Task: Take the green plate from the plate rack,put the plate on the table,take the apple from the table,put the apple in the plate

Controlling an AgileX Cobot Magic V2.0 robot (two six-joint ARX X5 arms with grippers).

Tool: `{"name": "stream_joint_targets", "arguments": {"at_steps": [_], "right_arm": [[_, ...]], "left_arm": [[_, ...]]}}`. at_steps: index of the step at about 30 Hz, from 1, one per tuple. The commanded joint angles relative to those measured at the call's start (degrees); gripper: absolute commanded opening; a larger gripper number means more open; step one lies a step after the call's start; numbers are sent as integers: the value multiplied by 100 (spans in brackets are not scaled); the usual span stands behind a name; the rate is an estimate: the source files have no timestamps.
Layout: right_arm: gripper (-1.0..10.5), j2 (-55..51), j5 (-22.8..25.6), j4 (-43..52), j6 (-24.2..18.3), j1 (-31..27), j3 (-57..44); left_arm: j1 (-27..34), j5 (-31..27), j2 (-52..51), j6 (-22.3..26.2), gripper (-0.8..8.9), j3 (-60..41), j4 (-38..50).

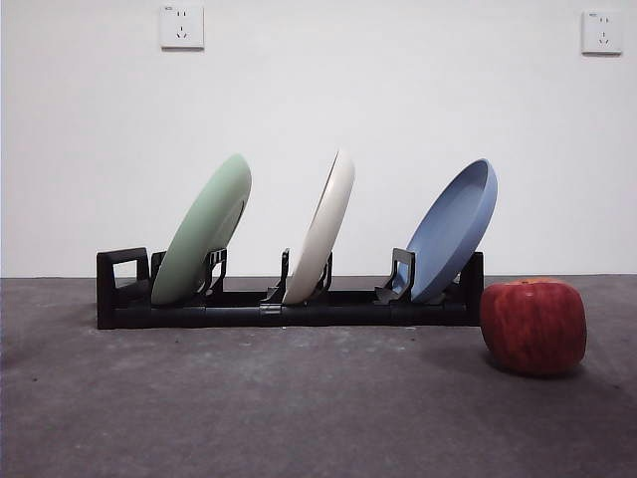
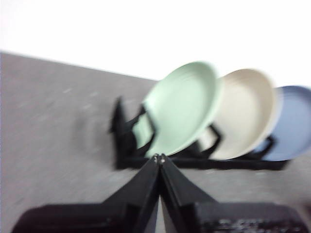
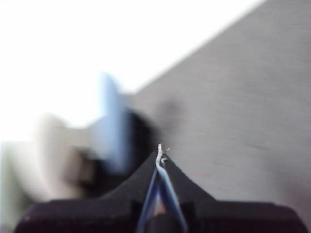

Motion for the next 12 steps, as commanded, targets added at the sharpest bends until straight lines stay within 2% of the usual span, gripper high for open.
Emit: {"name": "stream_joint_targets", "arguments": {"at_steps": [1, 3, 6, 12], "right_arm": [[-3, 435, -459, 50, 269, -4, 544], [-3, 953, -763, 48, 212, -4, 1113], [-3, 1523, -1263, 48, 101, -4, 1698], [-2, 2850, -2586, -44, 39, 0, 3001]], "left_arm": [[17, 562, 402, -55, -4, 470, 52], [17, 994, 890, -57, -4, 949, 50], [17, 1344, 1416, -57, -4, 1432, 37], [15, 2245, 2568, -57, -4, 2544, -179]]}}
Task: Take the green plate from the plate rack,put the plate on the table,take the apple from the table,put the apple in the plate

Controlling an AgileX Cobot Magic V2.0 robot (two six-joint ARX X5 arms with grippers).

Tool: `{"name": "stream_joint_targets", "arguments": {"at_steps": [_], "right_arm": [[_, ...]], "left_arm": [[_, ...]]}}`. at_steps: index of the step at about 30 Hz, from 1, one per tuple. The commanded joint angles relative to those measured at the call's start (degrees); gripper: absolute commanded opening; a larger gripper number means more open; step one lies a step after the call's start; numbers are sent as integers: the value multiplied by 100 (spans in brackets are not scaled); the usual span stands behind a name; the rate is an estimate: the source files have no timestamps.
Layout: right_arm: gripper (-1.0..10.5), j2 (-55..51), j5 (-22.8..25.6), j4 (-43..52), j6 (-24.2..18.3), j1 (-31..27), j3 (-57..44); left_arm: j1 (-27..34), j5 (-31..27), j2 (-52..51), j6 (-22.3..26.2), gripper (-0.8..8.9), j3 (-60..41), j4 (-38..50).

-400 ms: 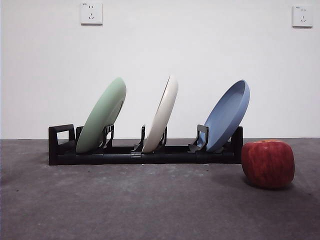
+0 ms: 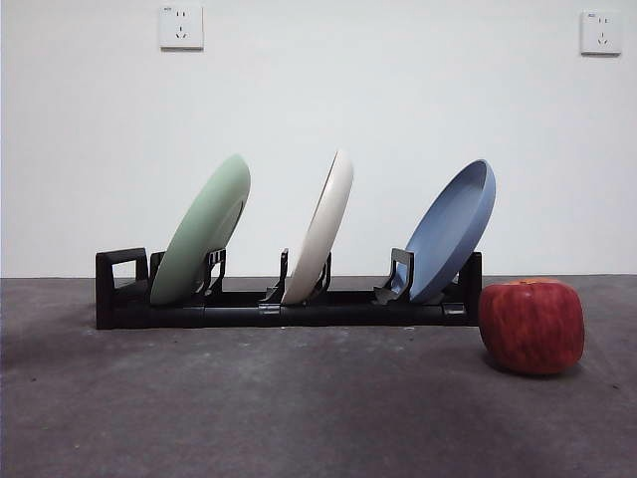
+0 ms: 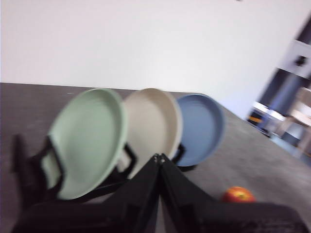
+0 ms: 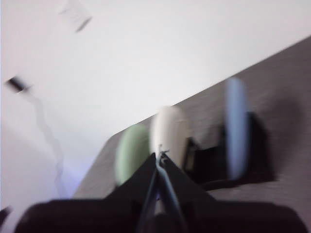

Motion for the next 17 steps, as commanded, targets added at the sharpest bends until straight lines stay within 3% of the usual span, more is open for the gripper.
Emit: {"name": "stream_joint_targets", "arguments": {"at_steps": [1, 6, 10, 13, 17], "right_arm": [[-2, 544, -553, -68, -188, 0, 546], [-3, 1567, -1185, -708, -632, 7, 1622], [-3, 2317, -1244, -1803, -1362, 129, 2446], [-2, 2885, -973, -2747, -1980, 361, 3027], [0, 3550, -94, -3722, -2608, 745, 3609]], "left_arm": [[15, 317, 452, -17, -4, 496, -254], [7, 472, 1423, -7, -4, 1716, -1381], [7, 472, 2122, 284, -5, 2627, -2293], [2, 474, 2603, 627, -4, 3211, -2865], [-57, 472, 3095, 901, -4, 3738, -3335]]}}
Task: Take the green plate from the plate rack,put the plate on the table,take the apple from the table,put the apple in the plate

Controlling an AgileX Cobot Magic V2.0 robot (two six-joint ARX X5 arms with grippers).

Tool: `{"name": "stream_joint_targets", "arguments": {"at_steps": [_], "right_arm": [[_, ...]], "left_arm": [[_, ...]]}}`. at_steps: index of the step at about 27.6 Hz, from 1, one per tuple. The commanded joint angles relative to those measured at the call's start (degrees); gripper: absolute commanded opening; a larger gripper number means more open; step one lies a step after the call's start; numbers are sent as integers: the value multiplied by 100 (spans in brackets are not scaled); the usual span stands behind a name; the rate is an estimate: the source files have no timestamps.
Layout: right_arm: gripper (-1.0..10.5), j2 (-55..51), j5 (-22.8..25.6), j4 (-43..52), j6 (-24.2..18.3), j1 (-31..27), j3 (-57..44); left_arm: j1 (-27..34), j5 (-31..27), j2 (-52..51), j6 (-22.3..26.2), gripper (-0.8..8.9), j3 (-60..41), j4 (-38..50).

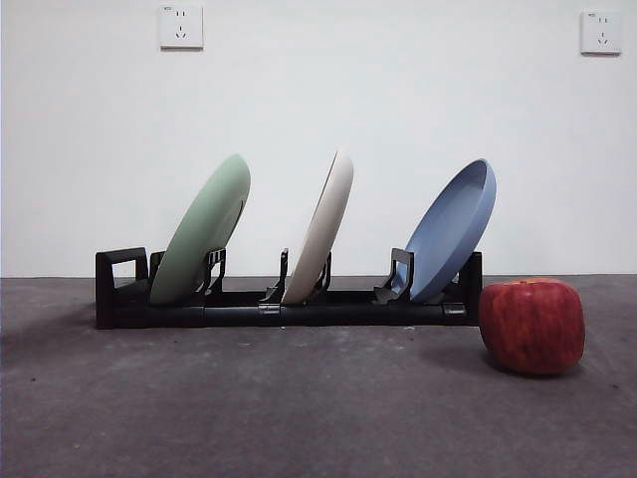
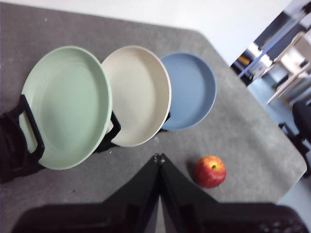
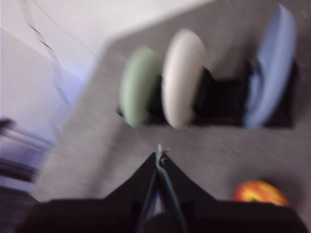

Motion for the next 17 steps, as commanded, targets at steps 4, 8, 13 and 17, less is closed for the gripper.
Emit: {"name": "stream_joint_targets", "arguments": {"at_steps": [4, 8, 13, 17], "right_arm": [[7, 789, 1058, -789, -876, 520, 608], [289, 1113, 1237, -820, -935, 710, 855], [566, 1246, 1416, -833, -922, 780, 1080], [565, 1246, 1414, -870, -883, 780, 1207]], "left_arm": [[-146, 22, 544, 367, -2, 422, -284], [-289, 15, 776, 459, 52, 459, -184], [-553, -127, 1099, 389, 346, 481, 236], [-929, -1106, 1781, 376, 346, 1154, 15]]}}
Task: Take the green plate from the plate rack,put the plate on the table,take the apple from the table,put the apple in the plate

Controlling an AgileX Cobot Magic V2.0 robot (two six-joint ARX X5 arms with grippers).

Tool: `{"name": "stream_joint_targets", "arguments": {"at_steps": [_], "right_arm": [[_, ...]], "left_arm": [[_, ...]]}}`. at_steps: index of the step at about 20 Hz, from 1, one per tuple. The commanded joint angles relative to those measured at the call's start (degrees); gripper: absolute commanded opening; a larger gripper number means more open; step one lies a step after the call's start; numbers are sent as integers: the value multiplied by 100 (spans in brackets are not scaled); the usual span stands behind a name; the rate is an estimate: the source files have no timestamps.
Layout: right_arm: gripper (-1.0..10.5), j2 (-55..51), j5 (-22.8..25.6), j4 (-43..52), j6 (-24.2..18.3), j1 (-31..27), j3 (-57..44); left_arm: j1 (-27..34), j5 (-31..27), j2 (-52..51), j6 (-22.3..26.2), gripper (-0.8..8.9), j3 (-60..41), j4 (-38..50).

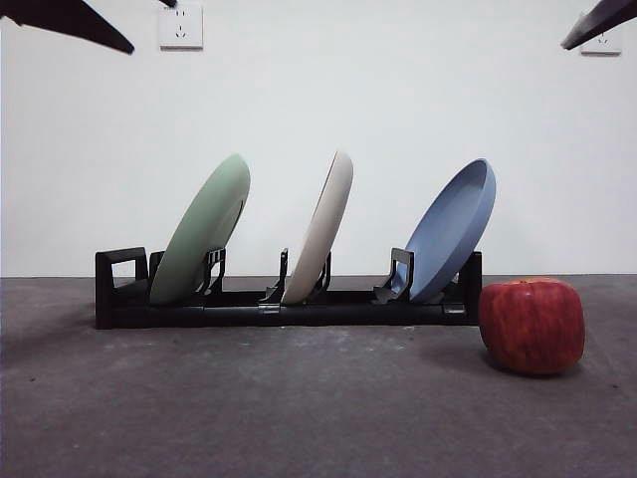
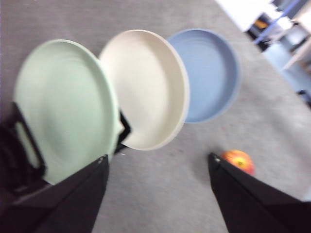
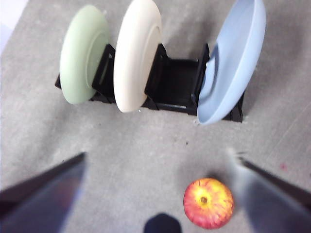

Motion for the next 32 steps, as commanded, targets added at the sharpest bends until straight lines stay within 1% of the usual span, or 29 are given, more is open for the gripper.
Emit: {"name": "stream_joint_targets", "arguments": {"at_steps": [1, 4, 6, 8, 10, 15, 18, 22, 23, 24, 25, 26, 27, 28, 32], "right_arm": [[564, 17, 7, -24, -17, 22, 42], [564, 17, 59, -85, -20, 168, 42], [564, 17, 107, -164, -22, 223, 42], [564, 17, 160, -179, -17, 308, 42], [564, 17, 197, -184, -17, 310, 42], [564, 17, 205, -249, -22, 310, 42], [564, 17, 400, -295, -26, 310, 42], [564, 17, 411, -299, -33, 310, 42], [563, 17, 411, -299, -37, 310, 42], [564, 17, 411, -299, -37, 310, 42], [563, 17, 411, -299, -37, 310, 42], [563, 17, 411, -299, -35, 310, 42], [563, 17, 411, -299, -35, 310, 42], [563, 17, 411, -299, -35, 310, 42], [563, 17, 411, -299, -35, 310, 42]], "left_arm": [[-197, -358, 472, 90, 346, 535, -177], [-448, -791, 1327, 221, 346, 1661, -680], [-627, -1246, 1930, 337, 346, 2437, -1014], [-750, -1593, 2448, 435, 346, 3029, -1311], [-826, -1764, 2855, 439, 346, 3392, -1480], [-920, -2236, 3423, 483, 346, 3458, -1547], [-920, -2293, 3670, 481, 346, 3458, -1537], [-920, -2295, 3779, 476, 345, 3458, -1449], [-920, -2293, 3779, 476, 333, 3458, -1399], [-920, -2293, 3779, 479, 273, 3458, -1390], [-920, -2291, 3779, 479, 171, 3458, -1410], [-920, -2288, 3779, 483, 23, 3458, -1445], [-920, -2288, 3779, 483, -3, 3458, -1447], [-920, -2288, 3779, 483, -9, 3458, -1445], [-920, -2288, 3779, 481, -9, 3458, -1502]]}}
